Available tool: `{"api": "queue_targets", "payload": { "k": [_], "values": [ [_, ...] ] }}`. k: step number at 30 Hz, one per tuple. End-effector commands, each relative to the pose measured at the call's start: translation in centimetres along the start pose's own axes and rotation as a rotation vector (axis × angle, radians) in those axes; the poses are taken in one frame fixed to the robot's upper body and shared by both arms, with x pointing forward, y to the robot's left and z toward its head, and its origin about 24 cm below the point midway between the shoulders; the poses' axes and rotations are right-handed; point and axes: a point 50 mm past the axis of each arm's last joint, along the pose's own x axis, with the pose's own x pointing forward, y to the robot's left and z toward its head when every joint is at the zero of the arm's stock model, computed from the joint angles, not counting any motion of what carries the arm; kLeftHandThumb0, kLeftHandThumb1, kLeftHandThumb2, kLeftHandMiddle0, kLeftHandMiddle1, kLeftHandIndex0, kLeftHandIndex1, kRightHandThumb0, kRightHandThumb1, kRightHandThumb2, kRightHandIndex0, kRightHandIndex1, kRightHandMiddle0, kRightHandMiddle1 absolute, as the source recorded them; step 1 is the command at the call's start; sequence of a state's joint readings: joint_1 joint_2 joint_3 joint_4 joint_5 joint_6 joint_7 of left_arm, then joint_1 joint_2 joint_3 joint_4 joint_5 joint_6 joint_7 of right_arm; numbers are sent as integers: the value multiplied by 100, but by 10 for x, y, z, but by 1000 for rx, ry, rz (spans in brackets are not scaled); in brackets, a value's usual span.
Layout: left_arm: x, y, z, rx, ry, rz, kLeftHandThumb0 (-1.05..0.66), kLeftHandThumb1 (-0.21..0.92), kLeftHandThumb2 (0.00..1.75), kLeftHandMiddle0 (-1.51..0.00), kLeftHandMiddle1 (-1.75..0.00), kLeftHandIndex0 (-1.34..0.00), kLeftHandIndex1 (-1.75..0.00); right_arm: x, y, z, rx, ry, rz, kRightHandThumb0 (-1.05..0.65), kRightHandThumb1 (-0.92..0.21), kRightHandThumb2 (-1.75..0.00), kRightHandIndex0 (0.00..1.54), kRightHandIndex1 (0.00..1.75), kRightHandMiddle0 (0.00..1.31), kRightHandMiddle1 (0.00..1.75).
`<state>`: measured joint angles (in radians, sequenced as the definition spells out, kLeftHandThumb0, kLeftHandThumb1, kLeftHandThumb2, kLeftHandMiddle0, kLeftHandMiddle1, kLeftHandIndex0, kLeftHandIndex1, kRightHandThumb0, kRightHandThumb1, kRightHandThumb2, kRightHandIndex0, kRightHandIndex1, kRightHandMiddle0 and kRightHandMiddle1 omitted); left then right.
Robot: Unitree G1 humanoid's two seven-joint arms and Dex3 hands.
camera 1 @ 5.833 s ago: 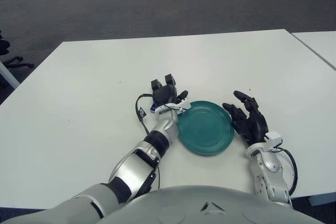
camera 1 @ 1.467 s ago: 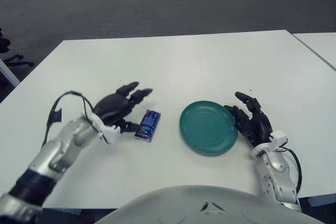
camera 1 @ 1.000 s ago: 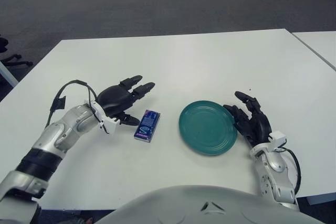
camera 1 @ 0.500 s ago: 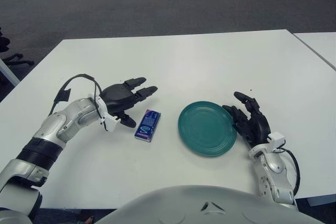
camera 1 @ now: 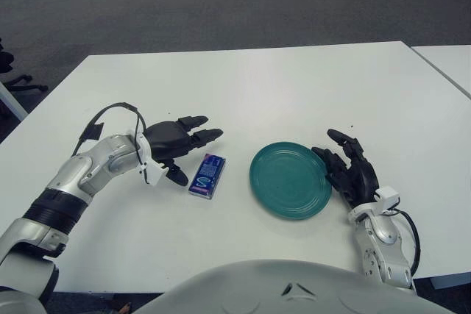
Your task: Put the gum into the plate.
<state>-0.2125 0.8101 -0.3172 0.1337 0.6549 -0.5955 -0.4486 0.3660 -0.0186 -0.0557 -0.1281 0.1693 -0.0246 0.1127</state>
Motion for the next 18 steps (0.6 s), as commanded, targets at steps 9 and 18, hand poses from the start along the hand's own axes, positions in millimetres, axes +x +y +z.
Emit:
{"api": "queue_targets", "payload": {
  "k": [9, 18],
  "values": [
    [-5, 11, 0, -29, -15, -28, -105, 92, 34, 0, 0, 0, 0, -16, -2, -37, 31, 215, -21, -50, -92, -65, 45, 51, 0, 77],
    [-3, 10, 3, -76, 8, -53, -105, 92, 40, 0, 0, 0, 0, -14, -3, -37, 46, 209, -18, -49, -92, -64, 47, 52, 0, 78]
  ]
}}
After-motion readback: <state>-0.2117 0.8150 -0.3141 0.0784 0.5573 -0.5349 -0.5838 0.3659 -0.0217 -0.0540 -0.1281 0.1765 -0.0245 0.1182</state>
